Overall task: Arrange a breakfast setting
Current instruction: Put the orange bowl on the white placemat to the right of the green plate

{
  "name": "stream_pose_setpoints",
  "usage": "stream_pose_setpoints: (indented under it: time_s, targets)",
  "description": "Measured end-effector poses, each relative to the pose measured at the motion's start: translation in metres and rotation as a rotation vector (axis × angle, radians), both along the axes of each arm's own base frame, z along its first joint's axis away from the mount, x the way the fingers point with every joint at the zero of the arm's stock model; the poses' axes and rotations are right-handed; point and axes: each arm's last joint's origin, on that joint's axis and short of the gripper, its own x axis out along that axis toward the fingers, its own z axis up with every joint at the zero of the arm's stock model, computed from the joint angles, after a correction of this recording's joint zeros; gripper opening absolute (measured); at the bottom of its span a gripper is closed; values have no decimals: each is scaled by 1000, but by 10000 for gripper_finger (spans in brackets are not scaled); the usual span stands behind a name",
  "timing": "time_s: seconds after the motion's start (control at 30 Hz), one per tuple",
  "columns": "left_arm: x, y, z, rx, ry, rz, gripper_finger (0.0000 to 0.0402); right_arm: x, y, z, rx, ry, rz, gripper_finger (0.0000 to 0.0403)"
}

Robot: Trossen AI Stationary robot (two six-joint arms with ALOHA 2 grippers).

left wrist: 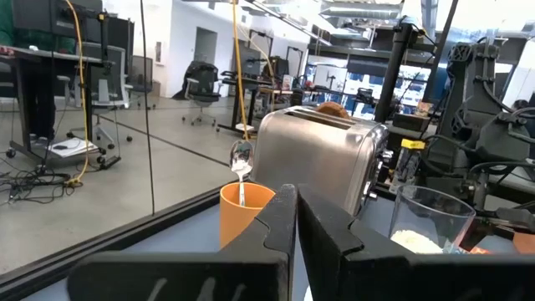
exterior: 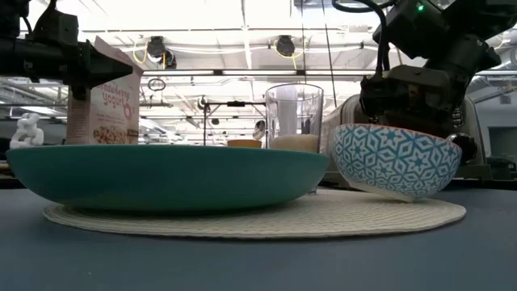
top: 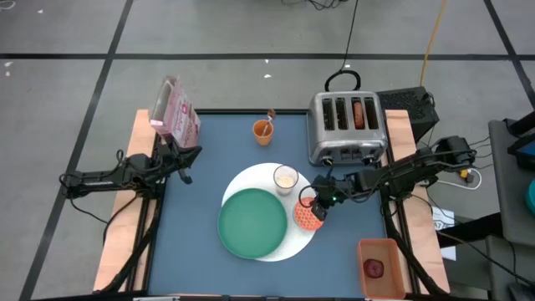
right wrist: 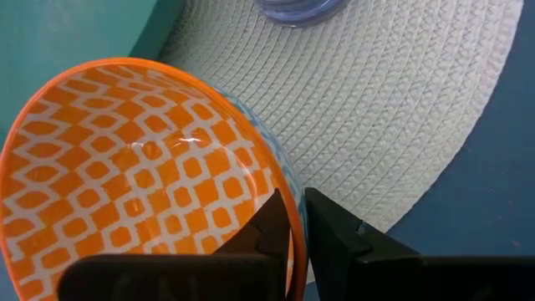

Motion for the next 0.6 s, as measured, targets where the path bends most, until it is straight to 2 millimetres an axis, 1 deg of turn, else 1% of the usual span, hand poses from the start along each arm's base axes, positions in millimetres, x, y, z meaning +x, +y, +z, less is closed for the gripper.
stream_pose_setpoints:
  time_s: [0.13, 0.3, 0.43, 0.6]
  targets:
    - [0, 0, 0, 0, 0, 0, 21, 1, -1, 0, 2, -6, -5, 33]
    - [0, 0, 0, 0, 0, 0, 21, 3, -4, 2, 1, -34, -13, 70]
    - [0, 0, 0, 0, 0, 0, 21, 5, -6, 3, -26, -56, 19, 101]
    - [0, 0, 0, 0, 0, 0, 21, 4, -5, 6, -8, -65, 48, 121]
